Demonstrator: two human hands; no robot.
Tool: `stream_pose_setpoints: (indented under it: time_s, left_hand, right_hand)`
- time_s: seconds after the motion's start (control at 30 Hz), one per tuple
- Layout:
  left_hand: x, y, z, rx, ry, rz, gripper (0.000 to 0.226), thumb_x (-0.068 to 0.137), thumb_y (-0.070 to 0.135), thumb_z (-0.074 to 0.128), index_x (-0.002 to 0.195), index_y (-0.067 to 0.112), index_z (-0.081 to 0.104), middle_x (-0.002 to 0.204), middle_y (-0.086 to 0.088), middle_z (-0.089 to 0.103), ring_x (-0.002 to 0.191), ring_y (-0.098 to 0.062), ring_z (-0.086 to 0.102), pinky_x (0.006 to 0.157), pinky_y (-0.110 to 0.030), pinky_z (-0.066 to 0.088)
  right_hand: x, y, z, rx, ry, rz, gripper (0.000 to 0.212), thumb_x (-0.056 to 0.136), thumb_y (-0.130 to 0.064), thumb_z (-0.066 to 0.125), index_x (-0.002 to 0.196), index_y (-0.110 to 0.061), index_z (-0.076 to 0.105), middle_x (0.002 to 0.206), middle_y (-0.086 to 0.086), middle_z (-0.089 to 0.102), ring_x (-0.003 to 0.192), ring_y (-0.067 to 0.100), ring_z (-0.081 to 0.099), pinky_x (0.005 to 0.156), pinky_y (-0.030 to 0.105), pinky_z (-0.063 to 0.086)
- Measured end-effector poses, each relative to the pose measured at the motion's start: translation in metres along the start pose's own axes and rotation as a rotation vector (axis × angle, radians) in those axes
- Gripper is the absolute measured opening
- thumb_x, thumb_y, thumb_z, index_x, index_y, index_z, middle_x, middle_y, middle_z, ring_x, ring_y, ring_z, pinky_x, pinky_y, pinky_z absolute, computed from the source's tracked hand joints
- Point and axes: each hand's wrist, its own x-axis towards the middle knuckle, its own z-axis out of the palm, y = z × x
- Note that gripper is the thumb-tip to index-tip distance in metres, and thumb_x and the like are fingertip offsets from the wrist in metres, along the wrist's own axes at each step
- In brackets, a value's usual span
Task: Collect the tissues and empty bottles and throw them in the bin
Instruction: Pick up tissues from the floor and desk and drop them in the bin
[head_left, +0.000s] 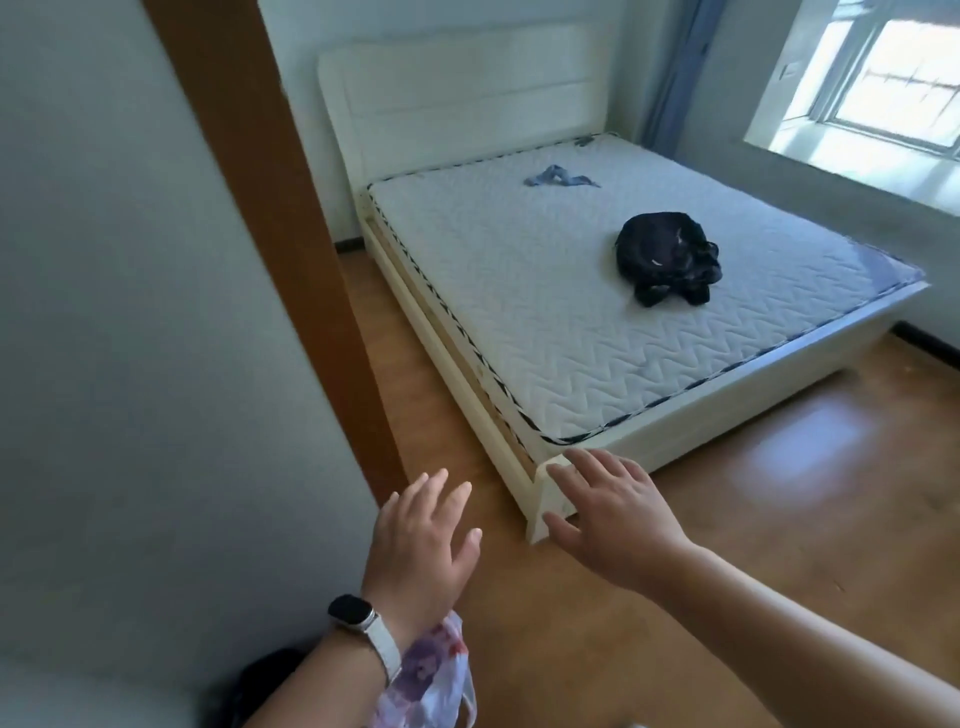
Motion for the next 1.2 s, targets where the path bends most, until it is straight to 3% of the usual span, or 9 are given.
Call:
stream_pose_setpoints:
  time_s: [0.2,0.6,1.2]
  left_hand:
    - [0.061,0.078,-0.002,0.005,0.029,0.106,0.047,0.090,0.049,0.044,0.130,0.026,0.056,0.137,-0.004,0.055,0.130,-0.026,0.048,0.102,-0.049,0.044]
    - [0.196,0.260,0.026,0.028,0.083,0.348,0.047,0.086,0.047,0.046,0.126,0.024,0.056,0.134,-0.007,0.055,0.125,-0.028,0.049,0.101,-0.048,0.041]
    - [0.376,0.428,0.098,-0.154,0.084,0.669,0.049,0.085,0.045,0.048,0.124,0.019,0.061,0.132,-0.009,0.056,0.125,-0.029,0.048,0.100,-0.049,0.040]
  right_hand:
    - [-0.015,0.094,-0.037,-0.013,0.097,0.064,0.051,0.082,-0.057,0.046,0.120,-0.026,0.058,0.127,0.000,0.059,0.120,0.023,0.055,0.096,0.041,0.046]
    - [-0.071,0.295,-0.082,-0.043,0.227,0.256,0.053,0.084,-0.059,0.046,0.123,-0.025,0.057,0.128,0.001,0.059,0.119,0.023,0.055,0.098,0.041,0.045]
    - [-0.098,0.471,-0.127,-0.196,0.305,0.669,0.055,0.082,-0.055,0.045,0.122,-0.021,0.060,0.126,0.003,0.058,0.117,0.027,0.055,0.095,0.046,0.045]
